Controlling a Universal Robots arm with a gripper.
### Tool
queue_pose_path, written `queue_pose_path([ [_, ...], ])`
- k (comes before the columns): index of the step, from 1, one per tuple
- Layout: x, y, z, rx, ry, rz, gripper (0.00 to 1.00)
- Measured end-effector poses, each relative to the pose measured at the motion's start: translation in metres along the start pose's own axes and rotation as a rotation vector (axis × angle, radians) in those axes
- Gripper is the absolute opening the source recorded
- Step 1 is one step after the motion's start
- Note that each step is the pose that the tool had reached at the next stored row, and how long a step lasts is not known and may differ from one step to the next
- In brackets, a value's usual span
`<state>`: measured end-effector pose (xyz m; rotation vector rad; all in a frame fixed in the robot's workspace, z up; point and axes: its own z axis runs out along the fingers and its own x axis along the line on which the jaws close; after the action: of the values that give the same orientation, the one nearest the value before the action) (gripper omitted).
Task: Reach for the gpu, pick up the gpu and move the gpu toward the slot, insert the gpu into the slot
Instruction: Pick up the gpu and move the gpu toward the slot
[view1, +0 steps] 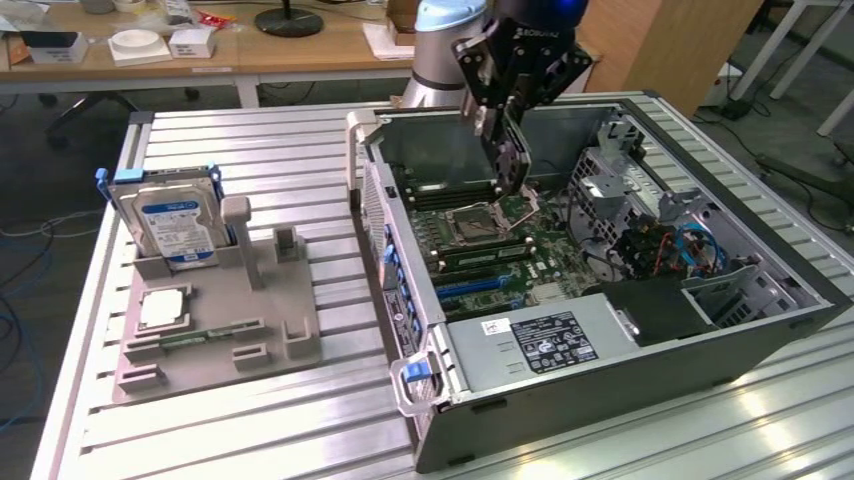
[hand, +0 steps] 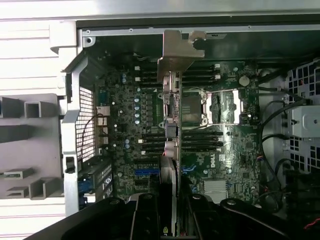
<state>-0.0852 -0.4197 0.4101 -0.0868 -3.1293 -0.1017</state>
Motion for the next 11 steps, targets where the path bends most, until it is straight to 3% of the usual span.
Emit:
queue_pose_path([
  [11, -0.021, 0.001, 0.0016, -0.0036, 0.0002, 0.0, 0.26],
])
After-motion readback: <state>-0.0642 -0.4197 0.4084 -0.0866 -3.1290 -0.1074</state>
